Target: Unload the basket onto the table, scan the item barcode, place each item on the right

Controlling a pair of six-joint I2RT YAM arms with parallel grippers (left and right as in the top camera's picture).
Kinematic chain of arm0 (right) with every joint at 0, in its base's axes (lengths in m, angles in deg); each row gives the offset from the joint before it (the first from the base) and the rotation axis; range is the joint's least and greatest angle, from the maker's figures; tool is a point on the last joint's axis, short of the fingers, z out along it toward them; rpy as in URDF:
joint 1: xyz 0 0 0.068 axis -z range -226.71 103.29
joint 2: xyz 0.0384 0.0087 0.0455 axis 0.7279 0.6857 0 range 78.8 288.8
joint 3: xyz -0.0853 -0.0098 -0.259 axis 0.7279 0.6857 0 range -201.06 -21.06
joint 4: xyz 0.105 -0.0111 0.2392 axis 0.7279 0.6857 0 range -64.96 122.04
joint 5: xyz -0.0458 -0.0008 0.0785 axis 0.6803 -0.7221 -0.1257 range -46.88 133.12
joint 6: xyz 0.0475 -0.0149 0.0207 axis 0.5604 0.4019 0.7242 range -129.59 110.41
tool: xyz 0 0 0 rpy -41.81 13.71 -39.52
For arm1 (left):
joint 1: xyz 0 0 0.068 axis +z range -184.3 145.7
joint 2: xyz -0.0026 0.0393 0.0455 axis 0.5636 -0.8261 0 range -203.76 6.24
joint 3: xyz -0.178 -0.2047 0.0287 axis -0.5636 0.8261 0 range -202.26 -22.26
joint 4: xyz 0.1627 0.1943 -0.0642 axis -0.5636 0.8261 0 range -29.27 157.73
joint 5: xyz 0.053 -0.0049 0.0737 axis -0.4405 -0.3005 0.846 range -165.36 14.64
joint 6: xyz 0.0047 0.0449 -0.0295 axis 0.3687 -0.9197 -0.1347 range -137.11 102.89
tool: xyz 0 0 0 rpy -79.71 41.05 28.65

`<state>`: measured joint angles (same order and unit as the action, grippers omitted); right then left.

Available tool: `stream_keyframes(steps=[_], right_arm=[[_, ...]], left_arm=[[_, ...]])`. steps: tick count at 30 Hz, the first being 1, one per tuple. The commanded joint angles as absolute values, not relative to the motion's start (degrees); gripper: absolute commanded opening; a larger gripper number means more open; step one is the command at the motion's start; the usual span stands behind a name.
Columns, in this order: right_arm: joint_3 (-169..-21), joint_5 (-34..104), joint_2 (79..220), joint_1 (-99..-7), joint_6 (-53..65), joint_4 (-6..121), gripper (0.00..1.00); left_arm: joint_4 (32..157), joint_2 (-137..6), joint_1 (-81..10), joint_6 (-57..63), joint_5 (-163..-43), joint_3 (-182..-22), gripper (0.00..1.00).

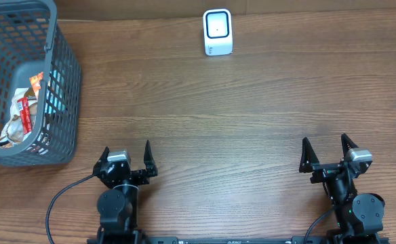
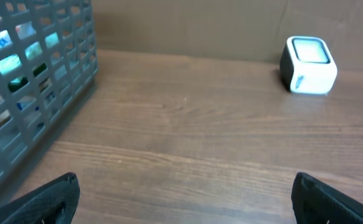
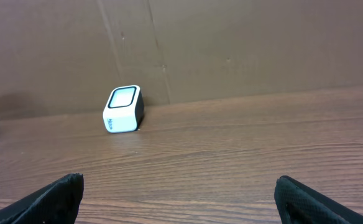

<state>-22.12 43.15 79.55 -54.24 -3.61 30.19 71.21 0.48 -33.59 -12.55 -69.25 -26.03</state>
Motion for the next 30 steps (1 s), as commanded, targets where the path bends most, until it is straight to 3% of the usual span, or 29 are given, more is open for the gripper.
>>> stream_keyframes(steps=[1,7,21,28,30], right_arm=[[-21.5,43.5,79.4,-54.0,-3.9,29.9,1.00],[-21.6,43.5,79.4,-54.0,-3.9,29.9,1.00],[-21.5,43.5,79.4,-54.0,-3.9,29.9,1.00],[-21.5,43.5,79.4,-54.0,-3.9,29.9,1.00],[-21.5,43.5,79.4,-54.0,-3.9,29.9,1.00]], left_arm=[[74.6,-1.0,-34.2,-11.6,-68.7,-33.1,1.00],[83.1,-8.8,-34.2,-9.2,-69.9,-46.1,1.00],[107.4,-39.1,-34.2,-8.1,-88.0,-81.5,0.99],[107.2,-44.7,-34.2,-8.5,-96.8,-85.1,1.00],[105.9,-44.6,-34.2,-11.2,-100.7,-85.2,0.95]])
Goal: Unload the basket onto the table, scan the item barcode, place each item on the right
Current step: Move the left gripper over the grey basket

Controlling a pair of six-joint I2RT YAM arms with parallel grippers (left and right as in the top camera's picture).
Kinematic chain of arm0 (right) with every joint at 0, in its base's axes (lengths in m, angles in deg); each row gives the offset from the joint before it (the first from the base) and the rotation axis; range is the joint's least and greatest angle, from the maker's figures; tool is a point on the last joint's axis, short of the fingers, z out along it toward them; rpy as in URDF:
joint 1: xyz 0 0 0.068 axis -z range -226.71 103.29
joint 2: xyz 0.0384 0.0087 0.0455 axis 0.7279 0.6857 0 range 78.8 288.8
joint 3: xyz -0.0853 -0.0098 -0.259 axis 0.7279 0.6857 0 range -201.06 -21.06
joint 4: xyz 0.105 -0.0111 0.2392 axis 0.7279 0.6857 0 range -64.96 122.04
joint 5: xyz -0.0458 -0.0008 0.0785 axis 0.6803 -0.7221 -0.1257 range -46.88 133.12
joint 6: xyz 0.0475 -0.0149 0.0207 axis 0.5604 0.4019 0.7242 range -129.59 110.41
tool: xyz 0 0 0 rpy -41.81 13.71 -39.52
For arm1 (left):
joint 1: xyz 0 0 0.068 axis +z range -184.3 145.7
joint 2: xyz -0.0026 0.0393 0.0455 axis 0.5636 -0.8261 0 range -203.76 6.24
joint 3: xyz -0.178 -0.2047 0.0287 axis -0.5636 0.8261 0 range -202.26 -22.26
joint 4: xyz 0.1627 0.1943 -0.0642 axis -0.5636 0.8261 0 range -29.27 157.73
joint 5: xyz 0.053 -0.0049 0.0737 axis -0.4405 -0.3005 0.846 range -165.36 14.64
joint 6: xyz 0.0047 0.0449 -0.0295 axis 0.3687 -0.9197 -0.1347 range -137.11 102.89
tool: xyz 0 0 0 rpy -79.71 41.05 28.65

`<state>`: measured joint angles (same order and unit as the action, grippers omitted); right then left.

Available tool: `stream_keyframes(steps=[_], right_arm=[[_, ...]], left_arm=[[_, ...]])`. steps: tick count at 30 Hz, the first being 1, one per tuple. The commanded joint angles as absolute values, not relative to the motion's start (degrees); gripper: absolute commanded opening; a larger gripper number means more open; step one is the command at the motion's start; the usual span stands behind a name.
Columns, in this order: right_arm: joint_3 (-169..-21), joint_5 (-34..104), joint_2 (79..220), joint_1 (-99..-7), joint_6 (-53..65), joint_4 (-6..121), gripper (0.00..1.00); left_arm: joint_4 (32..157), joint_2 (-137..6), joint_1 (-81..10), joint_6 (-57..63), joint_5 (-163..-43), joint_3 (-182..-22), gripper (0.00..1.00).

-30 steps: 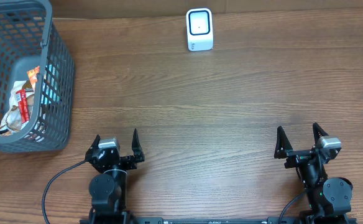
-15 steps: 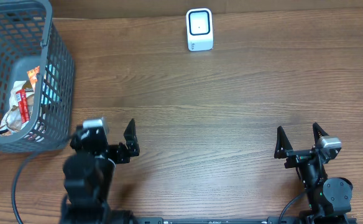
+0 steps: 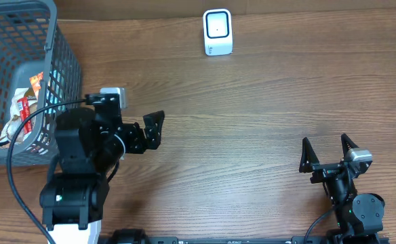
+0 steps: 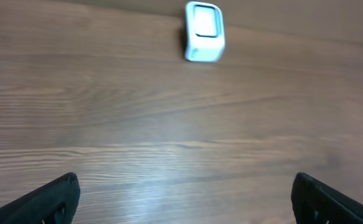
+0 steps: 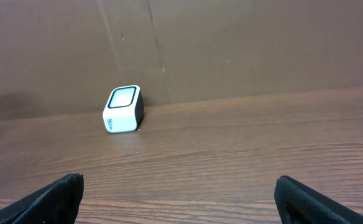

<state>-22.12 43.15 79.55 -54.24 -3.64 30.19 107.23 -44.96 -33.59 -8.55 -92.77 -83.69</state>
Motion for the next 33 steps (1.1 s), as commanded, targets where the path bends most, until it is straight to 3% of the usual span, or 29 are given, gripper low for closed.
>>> stream_keyframes(steps=[1,2,4,15,19,24,33], right_arm=[[-21.5,43.5,79.4,-54.0,-3.9,29.9,1.00],[-21.5,43.5,79.4,-54.0,-3.9,29.9,1.00],[-21.6,43.5,79.4,-54.0,-3.9,29.9,1.00],[-21.5,43.5,79.4,-54.0,-3.9,29.9,1.00],[-21.5,43.5,79.4,-54.0,-3.9,29.9,1.00],[-21.5,43.5,79.4,-54.0,-3.9,29.9,1.00],[-21.5,43.5,79.4,-54.0,-3.9,29.9,1.00]], left_arm=[[105.3,-44.7,-34.2,-11.8,-101.9,-85.4,0.94],[105.2,-44.7,-34.2,-11.4,-101.9,-85.9,0.77],[105.8,-45.4,-34.2,-9.0,-101.2,-87.6,0.62],[120.5,-58.7,-34.2,-6.6,-84.8,-109.6,0.59],[128.0,-66.1,-34.2,-7.8,-82.3,-119.9,0.62],[131.7,-69.8,-34.2,-8.6,-82.2,-123.6,0.81],[134.1,-70.7,-34.2,-10.3,-75.6,-123.6,0.99]])
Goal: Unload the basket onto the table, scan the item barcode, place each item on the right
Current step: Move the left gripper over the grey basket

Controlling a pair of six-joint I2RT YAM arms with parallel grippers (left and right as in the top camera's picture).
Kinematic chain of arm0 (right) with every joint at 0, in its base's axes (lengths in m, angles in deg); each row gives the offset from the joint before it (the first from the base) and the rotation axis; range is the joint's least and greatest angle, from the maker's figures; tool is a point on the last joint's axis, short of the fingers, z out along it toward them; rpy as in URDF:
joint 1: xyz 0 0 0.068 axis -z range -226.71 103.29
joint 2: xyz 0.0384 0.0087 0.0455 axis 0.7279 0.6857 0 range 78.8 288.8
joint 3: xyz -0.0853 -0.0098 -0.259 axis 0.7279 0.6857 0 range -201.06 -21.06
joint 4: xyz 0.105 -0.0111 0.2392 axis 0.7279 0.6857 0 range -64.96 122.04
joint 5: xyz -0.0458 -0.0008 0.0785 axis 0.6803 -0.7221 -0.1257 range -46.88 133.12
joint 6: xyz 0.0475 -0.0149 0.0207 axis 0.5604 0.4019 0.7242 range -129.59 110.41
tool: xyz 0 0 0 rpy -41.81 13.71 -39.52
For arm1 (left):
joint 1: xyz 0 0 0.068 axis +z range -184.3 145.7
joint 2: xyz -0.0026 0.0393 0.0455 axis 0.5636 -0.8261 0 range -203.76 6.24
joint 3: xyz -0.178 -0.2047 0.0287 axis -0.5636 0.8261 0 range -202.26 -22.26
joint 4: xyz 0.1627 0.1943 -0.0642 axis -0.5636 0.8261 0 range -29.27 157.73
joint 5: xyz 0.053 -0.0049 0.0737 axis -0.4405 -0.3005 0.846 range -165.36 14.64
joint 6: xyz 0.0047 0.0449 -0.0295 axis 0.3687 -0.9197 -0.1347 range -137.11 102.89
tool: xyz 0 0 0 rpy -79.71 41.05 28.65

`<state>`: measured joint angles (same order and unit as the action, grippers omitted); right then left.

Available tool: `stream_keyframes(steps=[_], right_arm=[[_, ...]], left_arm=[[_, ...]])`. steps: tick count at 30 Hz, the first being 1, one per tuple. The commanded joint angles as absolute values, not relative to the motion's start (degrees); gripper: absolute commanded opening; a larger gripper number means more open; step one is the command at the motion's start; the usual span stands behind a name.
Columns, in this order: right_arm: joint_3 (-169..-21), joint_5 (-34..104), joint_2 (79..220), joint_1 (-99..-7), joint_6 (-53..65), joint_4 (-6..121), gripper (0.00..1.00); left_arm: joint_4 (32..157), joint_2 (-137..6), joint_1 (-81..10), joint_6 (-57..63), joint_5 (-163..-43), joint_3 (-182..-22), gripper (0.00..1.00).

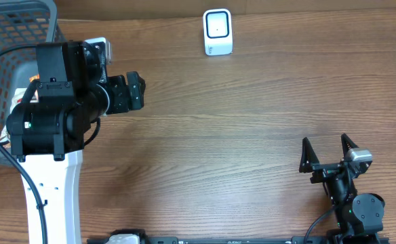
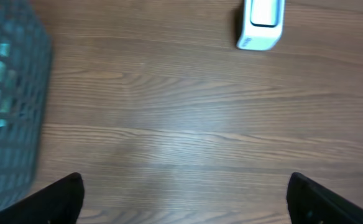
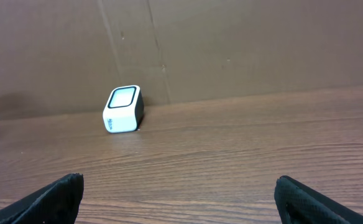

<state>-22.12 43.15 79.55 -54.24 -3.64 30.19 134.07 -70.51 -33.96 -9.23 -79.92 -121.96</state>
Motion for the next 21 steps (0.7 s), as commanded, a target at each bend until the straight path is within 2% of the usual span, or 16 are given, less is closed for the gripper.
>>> stream_keyframes(steps=[1,10,15,21], right_arm=[[-21.5,43.5,79.4,-54.0,-3.9,29.9,1.00],[-21.5,43.5,79.4,-54.0,-3.9,29.9,1.00],[-21.5,43.5,79.4,-54.0,-3.9,29.9,1.00],[-21.5,43.5,79.4,-54.0,-3.9,29.9,1.00]], left_arm=[[134.0,-70.8,-34.2,-10.3,-75.6,-123.6,1.00],[130.5,-71.0,-30.8,-11.6,-77.1,-123.7,1.00],[123.3,-71.0,-21.4,-10.7,-78.2,-123.7,1.00],[112.8,-71.5,-8.1,-7.7,-86.0,-123.7,0.99]])
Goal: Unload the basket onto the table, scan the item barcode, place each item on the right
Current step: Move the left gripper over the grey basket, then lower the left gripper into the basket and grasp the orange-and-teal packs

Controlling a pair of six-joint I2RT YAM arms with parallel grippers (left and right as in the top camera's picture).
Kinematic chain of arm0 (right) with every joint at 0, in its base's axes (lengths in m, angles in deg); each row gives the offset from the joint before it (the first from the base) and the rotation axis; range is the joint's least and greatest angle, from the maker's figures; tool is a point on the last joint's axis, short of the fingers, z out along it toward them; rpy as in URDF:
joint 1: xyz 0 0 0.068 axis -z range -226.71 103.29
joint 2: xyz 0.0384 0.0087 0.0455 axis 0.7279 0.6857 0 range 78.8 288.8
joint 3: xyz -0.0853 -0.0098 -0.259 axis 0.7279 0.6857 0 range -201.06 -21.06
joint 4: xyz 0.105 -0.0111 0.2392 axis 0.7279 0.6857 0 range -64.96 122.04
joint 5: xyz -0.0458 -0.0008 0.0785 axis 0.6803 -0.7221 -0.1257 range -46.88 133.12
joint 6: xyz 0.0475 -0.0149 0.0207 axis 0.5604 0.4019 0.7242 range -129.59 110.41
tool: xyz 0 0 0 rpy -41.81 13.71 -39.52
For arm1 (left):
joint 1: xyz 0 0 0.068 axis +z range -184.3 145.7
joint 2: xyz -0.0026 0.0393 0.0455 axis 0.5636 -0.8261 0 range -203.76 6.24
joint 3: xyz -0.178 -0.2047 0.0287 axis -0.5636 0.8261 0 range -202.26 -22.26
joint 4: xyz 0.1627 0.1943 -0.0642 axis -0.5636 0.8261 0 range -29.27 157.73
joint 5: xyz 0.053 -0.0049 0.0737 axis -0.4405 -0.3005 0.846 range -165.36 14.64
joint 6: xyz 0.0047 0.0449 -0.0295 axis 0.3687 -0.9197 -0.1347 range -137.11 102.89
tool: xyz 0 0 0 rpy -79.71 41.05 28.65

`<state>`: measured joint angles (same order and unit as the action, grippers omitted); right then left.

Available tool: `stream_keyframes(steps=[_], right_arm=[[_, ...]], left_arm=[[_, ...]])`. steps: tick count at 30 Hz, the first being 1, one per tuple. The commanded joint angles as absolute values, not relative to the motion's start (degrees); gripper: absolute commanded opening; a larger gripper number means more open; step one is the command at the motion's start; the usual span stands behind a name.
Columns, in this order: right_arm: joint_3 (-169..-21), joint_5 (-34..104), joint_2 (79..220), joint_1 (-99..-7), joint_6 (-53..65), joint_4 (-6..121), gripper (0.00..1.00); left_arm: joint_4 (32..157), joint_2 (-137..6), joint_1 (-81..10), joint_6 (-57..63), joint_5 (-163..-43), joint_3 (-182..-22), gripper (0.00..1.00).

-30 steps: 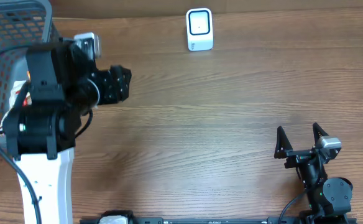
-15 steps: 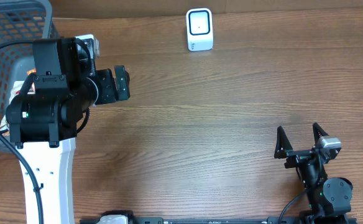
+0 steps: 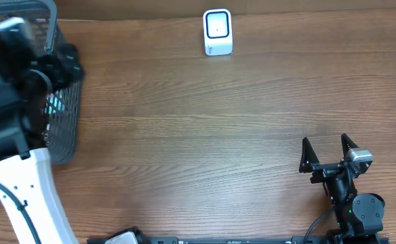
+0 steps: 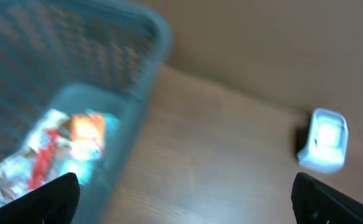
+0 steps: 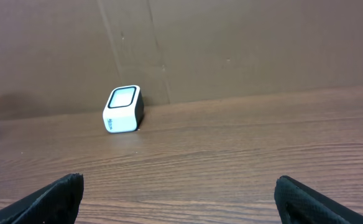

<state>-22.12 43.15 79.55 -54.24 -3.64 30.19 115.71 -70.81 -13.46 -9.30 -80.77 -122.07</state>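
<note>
The white barcode scanner (image 3: 218, 32) stands at the table's far edge, also in the left wrist view as the scanner (image 4: 322, 140) and in the right wrist view as the scanner (image 5: 124, 109). Snack packets (image 4: 69, 146), red, orange and teal, lie in the grey mesh basket (image 3: 64, 129) at far left. My left gripper (image 3: 68, 68) is raised over the basket's right rim, open and empty; its view is blurred. In the overhead view the left arm hides most of the basket's inside. My right gripper (image 3: 328, 153) rests open near the front right.
A brown cardboard wall (image 5: 231, 43) rises behind the table's far edge. The wooden table (image 3: 239, 122) stretches between the basket and the right arm. The left arm's white link (image 3: 28, 196) crosses the front left corner.
My left gripper has moved left, from just right of the basket to over its right rim, and its camera now looks into the basket. The right arm is unchanged.
Both grippers first rested open at the table's front edge. The left arm was then raised right of the basket, then higher beside the basket's right wall, and now stands over the basket. It stayed open throughout. The right arm never moved.
</note>
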Motion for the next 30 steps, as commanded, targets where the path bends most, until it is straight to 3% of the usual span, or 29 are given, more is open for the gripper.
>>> stream_keyframes(steps=[1,14,21,30], right_arm=[[-21.5,43.5,79.4,-54.0,-3.9,29.9,1.00],[-21.6,43.5,79.4,-54.0,-3.9,29.9,1.00],[-21.5,43.5,79.4,-54.0,-3.9,29.9,1.00],[-21.5,43.5,79.4,-54.0,-3.9,29.9,1.00]], left_arm=[[111.3,-71.7,-6.0,-7.7,-86.4,-123.7,1.00],[112.2,-81.3,9.7,-13.0,-85.0,-123.7,0.99],[115.9,-89.8,12.4,-19.0,-95.1,-123.7,1.00],[116.4,-95.7,12.7,-19.2,-94.3,-123.7,1.00]])
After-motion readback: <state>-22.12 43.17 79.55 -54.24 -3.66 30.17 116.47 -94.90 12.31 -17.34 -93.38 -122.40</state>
